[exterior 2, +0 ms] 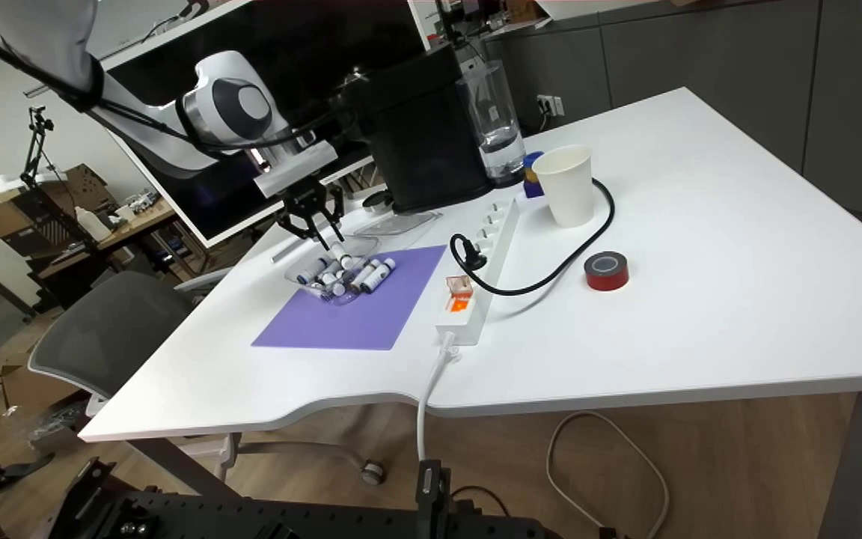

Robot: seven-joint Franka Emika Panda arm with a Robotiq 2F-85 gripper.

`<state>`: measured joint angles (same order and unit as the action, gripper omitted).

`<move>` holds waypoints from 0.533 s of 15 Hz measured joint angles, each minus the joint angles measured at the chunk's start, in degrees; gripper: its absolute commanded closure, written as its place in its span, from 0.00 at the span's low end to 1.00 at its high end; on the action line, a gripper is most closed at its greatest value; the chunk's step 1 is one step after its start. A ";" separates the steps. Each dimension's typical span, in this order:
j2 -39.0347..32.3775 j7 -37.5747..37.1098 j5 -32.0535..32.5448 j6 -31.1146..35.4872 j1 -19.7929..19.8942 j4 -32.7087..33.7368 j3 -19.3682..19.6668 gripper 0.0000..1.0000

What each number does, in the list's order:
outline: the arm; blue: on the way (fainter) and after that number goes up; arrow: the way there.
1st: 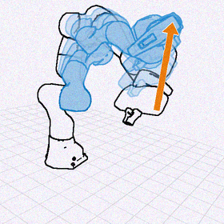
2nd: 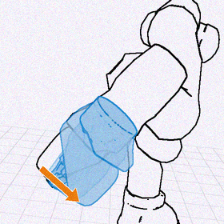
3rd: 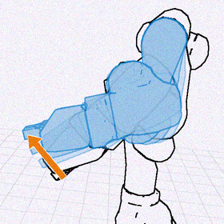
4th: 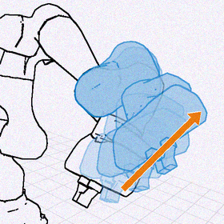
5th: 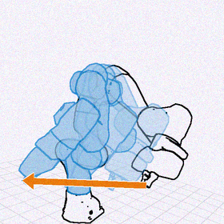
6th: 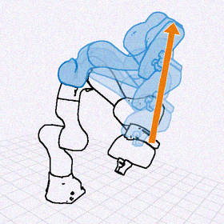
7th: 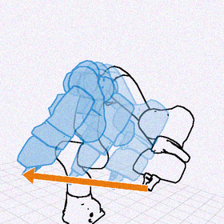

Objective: Pick up one bottle from the table and put it inside the container

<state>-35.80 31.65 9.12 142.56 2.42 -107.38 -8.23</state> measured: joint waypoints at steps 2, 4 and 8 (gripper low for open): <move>-0.14 0.28 0.00 -1.03 0.15 0.05 0.01 0.22; 0.01 0.40 -0.33 -2.53 0.45 0.05 0.00 0.08; 1.79 0.66 -3.48 -7.17 2.14 -1.47 0.03 0.00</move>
<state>-34.01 32.32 5.65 135.39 4.56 -108.85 -8.20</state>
